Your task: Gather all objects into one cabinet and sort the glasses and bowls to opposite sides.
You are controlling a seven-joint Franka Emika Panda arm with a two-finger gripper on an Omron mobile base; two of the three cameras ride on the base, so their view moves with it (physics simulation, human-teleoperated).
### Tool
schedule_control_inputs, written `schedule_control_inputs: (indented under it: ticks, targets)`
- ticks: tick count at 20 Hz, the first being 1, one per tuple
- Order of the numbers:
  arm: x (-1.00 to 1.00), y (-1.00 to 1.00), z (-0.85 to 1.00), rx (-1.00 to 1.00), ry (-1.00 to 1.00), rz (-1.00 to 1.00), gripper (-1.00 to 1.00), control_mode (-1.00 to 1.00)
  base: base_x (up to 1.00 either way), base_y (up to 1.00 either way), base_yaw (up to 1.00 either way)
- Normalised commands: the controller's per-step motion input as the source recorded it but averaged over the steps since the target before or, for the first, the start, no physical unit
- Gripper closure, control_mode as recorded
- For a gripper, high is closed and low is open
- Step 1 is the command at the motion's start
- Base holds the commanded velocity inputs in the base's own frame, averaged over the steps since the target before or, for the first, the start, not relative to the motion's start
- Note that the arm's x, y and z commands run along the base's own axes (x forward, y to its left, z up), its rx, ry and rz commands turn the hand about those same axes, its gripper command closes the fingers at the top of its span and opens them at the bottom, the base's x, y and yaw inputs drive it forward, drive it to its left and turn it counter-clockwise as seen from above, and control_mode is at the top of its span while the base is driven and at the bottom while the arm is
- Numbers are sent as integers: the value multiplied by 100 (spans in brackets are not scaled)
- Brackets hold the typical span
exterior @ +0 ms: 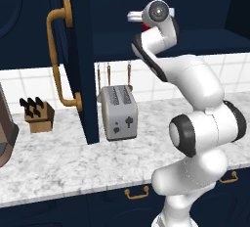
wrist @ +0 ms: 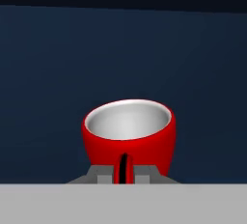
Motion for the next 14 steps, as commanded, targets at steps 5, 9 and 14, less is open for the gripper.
schedule_control_inputs:
  ticks: [5, 9, 14]
  targets:
    - [-97, -20, 31, 8, -26, 1, 100, -100, 0, 0, 0]
    - [-100, -32, 0, 3, -12, 6, 100, -100, 0, 0, 0]
    - [-100, -37, 0, 0, -1, 13, 100, -100, 0, 0, 0]
